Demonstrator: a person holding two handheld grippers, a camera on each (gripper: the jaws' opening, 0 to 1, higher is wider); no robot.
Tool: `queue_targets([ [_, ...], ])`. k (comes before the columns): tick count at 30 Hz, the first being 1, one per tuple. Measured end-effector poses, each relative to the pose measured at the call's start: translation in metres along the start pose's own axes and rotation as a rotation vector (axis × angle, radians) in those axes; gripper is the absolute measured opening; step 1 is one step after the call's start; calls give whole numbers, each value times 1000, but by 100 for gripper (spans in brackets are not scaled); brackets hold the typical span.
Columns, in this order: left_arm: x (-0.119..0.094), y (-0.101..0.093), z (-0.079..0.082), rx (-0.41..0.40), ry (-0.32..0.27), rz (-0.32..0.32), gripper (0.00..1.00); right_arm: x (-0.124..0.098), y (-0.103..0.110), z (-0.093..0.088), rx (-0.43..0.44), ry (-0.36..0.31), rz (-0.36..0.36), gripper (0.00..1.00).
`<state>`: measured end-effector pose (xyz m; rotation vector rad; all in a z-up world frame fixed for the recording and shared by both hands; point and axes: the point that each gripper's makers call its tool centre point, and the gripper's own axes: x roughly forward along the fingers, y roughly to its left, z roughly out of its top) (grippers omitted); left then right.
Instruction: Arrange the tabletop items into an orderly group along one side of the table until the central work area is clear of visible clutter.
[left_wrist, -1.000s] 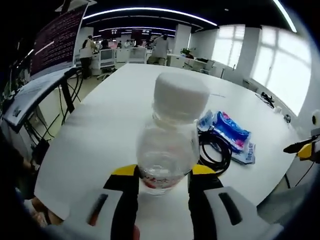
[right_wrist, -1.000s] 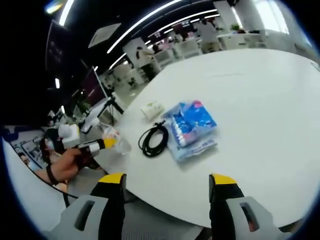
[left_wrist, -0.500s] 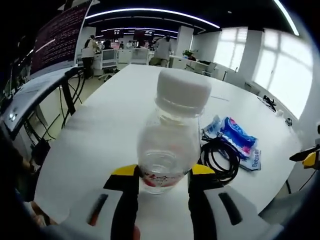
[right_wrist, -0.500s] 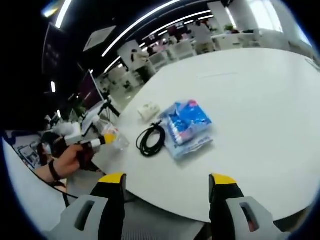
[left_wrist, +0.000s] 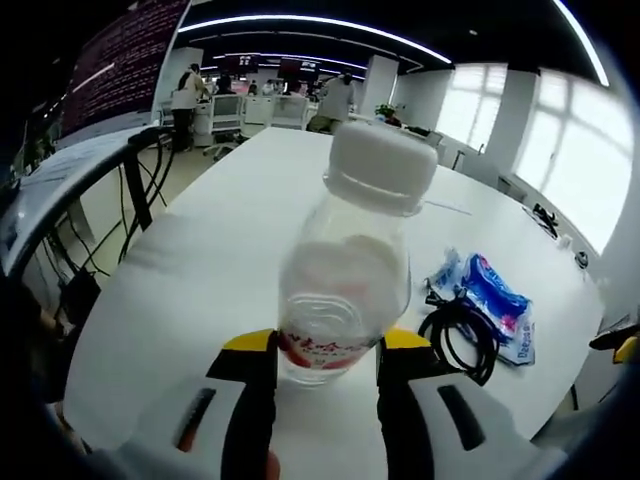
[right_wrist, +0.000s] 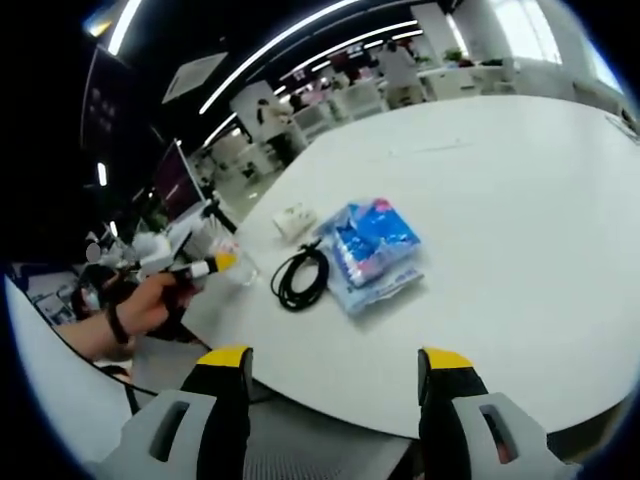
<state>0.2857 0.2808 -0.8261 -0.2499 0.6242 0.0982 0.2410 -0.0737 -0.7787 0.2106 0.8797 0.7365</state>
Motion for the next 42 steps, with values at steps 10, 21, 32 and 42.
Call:
queue_targets([
  [10, 23, 14, 19, -34, 4, 8, 37, -1, 2, 1, 1, 5, -8, 68],
  [21, 42, 33, 35, -19, 11, 0, 36, -1, -1, 4, 1, 6, -13, 68],
  [32, 55, 31, 49, 16, 16, -43, 36, 0, -3, 5, 4, 9, -15, 68],
  [42, 77, 39, 61, 36, 37, -65, 36, -2, -1, 6, 8, 9, -19, 68],
])
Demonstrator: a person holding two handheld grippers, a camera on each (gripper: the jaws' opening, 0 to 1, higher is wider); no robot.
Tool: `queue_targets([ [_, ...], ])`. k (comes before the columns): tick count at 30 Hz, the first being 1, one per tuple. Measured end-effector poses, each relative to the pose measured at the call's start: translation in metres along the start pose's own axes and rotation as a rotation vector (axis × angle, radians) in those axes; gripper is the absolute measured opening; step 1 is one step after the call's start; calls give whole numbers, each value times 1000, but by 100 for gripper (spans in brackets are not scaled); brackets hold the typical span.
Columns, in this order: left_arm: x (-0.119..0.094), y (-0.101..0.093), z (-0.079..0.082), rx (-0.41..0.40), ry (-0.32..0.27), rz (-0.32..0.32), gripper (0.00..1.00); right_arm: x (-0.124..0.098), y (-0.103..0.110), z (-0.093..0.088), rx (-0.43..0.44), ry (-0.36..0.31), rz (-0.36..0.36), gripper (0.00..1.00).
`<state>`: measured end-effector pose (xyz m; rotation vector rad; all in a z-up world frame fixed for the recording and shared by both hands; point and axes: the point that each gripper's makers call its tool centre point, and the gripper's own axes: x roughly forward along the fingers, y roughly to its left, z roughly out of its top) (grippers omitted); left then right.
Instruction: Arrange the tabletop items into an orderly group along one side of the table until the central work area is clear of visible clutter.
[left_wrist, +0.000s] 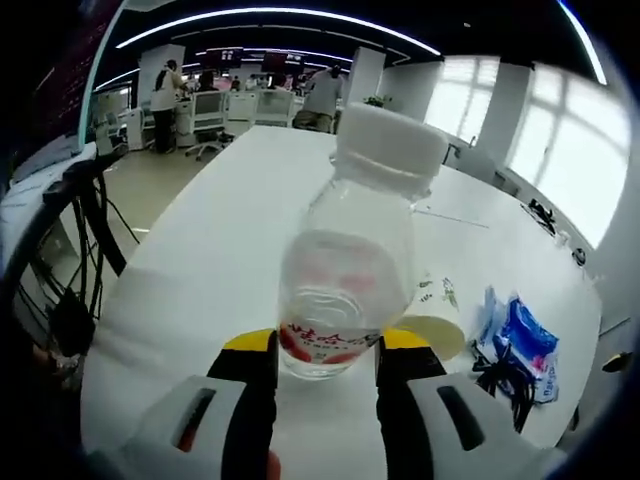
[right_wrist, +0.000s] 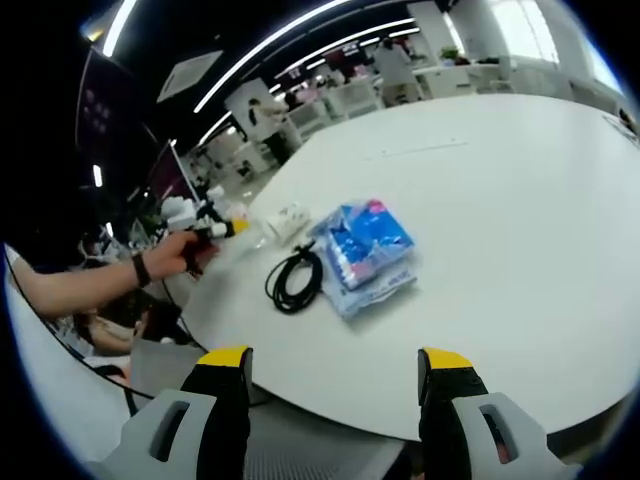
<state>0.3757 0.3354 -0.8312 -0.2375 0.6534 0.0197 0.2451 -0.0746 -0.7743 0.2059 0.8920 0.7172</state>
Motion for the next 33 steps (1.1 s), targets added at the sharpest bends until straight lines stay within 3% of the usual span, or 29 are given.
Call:
queue_targets([
  [10, -5, -2, -8, -27, 24, -8, 37, -2, -6, 1, 8, -11, -5, 68],
  [16, -16, -5, -16, -82, 1, -16, 43, 1, -6, 0, 13, -13, 1, 68],
  [19, -33, -7, -37, -141, -2, 8, 42, 3, -2, 0, 13, -13, 7, 68],
  [21, -28, -2, -41, -158, 2, 14, 41, 5, -1, -1, 16, -15, 11, 68],
  [25, -54, -16, -64, -202, -1, 26, 41, 9, -3, -4, 19, -11, 25, 68],
  [31, -73, -24, -97, -200, 13, 31, 40, 14, -2, -8, 22, -2, 44, 68],
  [33, -73, -24, -99, -201, 18, 30, 40, 16, -3, -9, 25, -1, 51, 68],
])
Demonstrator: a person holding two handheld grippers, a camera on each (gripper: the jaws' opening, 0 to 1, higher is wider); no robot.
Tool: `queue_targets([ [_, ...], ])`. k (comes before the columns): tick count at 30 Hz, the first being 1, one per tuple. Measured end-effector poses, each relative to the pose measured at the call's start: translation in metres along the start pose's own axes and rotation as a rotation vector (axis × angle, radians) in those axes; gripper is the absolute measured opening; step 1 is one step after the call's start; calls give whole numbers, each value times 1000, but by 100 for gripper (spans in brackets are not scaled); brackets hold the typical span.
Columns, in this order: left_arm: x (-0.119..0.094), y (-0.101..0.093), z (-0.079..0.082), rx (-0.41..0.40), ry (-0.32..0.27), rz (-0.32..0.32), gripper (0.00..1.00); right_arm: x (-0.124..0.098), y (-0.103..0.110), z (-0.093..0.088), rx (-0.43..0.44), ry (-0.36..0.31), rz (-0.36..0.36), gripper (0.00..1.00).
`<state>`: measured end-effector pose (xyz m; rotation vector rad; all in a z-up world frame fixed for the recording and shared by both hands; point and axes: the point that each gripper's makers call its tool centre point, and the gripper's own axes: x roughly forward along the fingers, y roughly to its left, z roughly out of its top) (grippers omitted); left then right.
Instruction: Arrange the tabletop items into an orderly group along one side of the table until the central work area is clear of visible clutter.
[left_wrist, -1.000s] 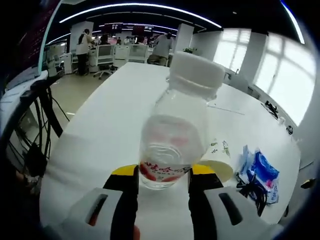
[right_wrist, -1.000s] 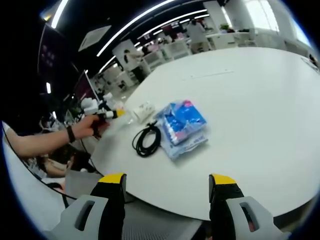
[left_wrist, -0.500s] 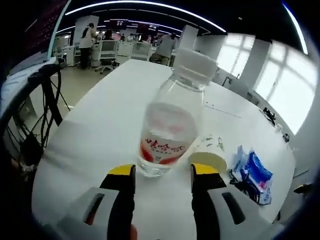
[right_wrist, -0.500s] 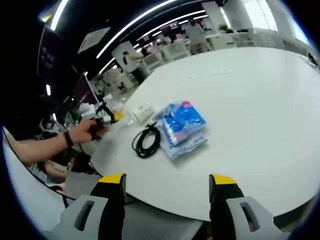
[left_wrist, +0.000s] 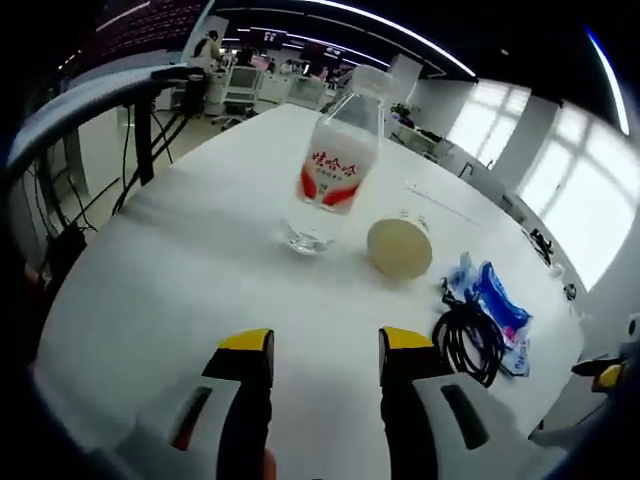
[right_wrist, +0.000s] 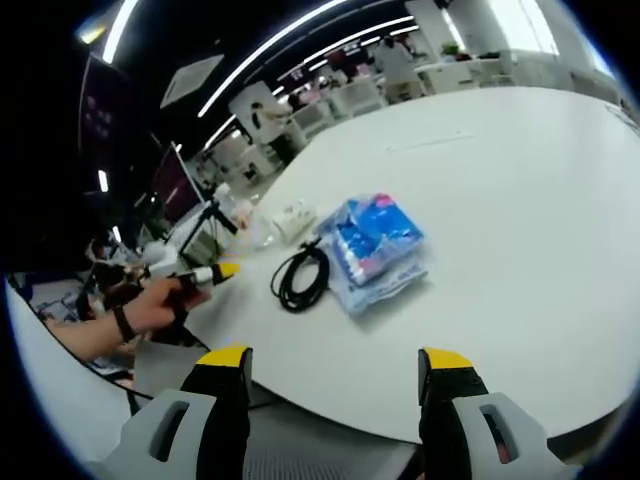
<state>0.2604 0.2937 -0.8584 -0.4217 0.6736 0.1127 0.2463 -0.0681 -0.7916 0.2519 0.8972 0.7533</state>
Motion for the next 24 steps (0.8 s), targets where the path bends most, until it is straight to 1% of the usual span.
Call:
queue_targets([
  [3, -9, -4, -12, -15, 4, 3, 39, 2, 1, -1, 1, 1, 7, 68],
  [5, -9, -5, -14, -17, 6, 1, 39, 3, 1, 0, 0, 2, 14, 69],
  [8, -16, -14, -21, -33, 5, -17, 39, 4, 1, 0, -2, 1, 22, 69],
  [10, -18, -17, -24, -24, 7, -24, 39, 4, 2, 2, 1, -8, 25, 69],
  [11, -22, -22, -28, -15, 11, -28, 38, 3, 2, 2, 2, -9, 26, 69],
  [14, -21, -24, -29, -11, 13, -36, 38, 2, 3, 0, 1, -10, 27, 69],
  [15, -24, -25, -31, -16, 13, -37, 38, 1, 2, 0, 2, -11, 27, 69],
  [17, -25, -29, -31, -28, 6, -42, 37, -1, 0, -2, 5, -14, 27, 69],
  [19, -23, -30, -29, -28, 5, -47, 37, -3, -1, -2, 8, -17, 26, 69],
  [22, -20, -37, -26, -34, 2, -67, 37, -6, 2, -4, 10, -20, 23, 69],
  [24, -19, -37, -25, -38, 2, -74, 37, -7, 1, -4, 13, -23, 21, 68],
])
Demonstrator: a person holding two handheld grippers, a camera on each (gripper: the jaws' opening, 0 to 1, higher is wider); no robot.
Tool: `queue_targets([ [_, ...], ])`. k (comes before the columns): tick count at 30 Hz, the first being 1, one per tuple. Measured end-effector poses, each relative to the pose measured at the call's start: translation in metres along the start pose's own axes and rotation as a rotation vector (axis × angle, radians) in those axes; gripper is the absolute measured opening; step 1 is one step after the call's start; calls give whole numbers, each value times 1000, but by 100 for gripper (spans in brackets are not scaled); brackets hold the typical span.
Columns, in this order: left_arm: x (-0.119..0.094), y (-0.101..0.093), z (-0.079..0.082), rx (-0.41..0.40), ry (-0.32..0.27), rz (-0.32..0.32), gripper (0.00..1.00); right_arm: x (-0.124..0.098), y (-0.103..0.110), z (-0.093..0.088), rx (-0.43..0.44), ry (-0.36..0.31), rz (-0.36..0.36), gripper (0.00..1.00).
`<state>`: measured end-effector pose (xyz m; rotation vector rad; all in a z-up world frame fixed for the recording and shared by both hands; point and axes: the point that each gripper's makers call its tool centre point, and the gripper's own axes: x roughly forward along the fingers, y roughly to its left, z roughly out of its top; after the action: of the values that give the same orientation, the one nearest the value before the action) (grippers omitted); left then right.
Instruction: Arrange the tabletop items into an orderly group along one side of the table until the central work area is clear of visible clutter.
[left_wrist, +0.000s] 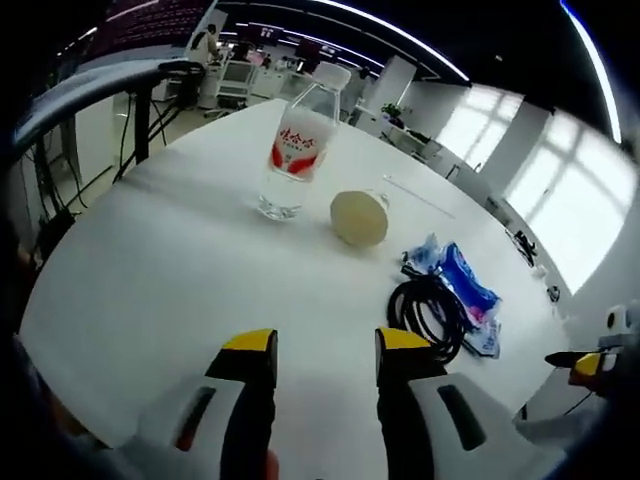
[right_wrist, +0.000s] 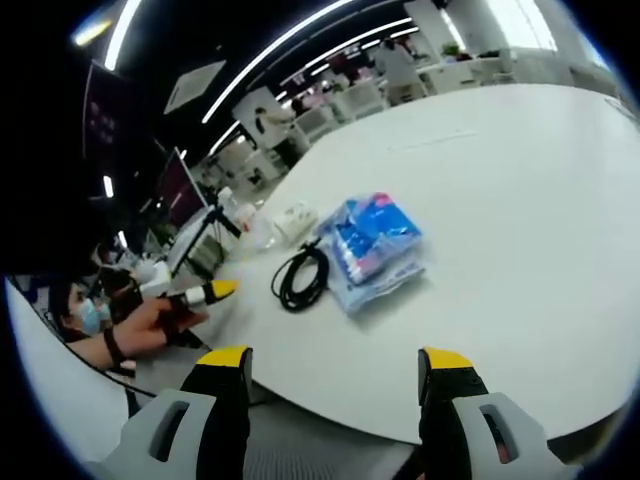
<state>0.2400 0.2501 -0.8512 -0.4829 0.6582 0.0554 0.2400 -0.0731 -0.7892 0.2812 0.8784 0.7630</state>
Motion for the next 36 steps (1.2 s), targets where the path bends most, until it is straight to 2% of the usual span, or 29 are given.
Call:
queue_targets([
  [2, -2, -13, 0, 5, 1, -8, 36, -1, 0, 1, 0, -5, -2, 68],
  [7, -1, -15, -1, 20, 8, -25, 36, -1, 2, 0, -2, -3, -2, 68],
  [12, -4, -18, -1, 34, 11, -32, 36, 9, -11, -1, -44, 34, 1, 68],
  [18, -13, -23, -3, 58, 5, -44, 36, 35, -2, 23, -142, 71, 38, 68],
  [21, -18, -28, -1, 46, -4, -58, 37, 61, 16, 45, -155, 67, 103, 67],
  [24, -29, -35, -1, 75, -14, -57, 37, 84, 33, 58, -266, 111, 132, 67],
  [27, -30, -40, 2, 78, -16, -61, 37, 109, 46, 74, -285, 122, 165, 65],
  [29, -30, -38, 2, 78, -21, -64, 38, 124, 52, 80, -339, 151, 177, 65],
  [32, -28, -42, 0, 97, -23, -91, 39, 143, 54, 86, -436, 202, 161, 63],
  [36, -28, -50, -6, 148, -17, -121, 43, 171, 35, 92, -626, 340, 78, 57],
])
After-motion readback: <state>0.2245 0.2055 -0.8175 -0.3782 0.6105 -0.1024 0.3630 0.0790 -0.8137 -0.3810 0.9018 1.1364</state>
